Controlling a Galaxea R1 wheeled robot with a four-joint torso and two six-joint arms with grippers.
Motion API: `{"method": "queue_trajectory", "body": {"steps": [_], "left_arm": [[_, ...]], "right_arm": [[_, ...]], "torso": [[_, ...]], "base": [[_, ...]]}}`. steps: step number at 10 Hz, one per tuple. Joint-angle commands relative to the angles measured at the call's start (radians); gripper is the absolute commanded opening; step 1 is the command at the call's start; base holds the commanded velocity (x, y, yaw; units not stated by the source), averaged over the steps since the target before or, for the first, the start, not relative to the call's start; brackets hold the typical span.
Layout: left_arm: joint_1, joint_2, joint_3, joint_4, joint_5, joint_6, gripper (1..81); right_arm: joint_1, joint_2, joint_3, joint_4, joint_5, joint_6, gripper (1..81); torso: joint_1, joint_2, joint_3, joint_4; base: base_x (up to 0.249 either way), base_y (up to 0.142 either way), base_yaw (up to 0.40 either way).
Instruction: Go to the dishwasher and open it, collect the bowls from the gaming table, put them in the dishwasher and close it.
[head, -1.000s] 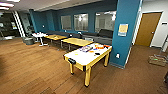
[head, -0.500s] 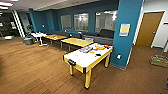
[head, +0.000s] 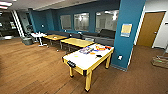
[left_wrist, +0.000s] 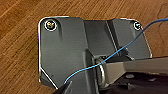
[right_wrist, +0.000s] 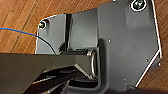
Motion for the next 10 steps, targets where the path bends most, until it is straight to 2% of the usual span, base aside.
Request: {"method": "queue_trajectory", "body": {"steps": [1, 7, 10], "left_arm": [[-0.034, -0.013, 0.004, -0.004, 0.049, 0.001, 81.1], [-0.034, -0.010, 0.004, -0.004, 0.051, 0.001, 81.1], [-0.034, -0.013, 0.004, -0.004, 0.049, -0.001, 81.1]], "right_arm": [[0.050, 0.004, 0.008, -0.008, -0.054, -0.005, 81.1], [0.044, 0.004, 0.002, -0.008, -0.054, -0.005, 81.1], [0.043, 0.006, 0.003, -0.010, -0.054, -0.005, 81.1]], "torso": [[0.000, 0.000, 0.000, 0.000], [0.000, 0.000, 0.000, 0.000], [0.000, 0.000, 0.000, 0.000]], "base": [[0.128, 0.000, 0.000], [0.118, 0.000, 0.000], [0.113, 0.069, 0.000]]}}
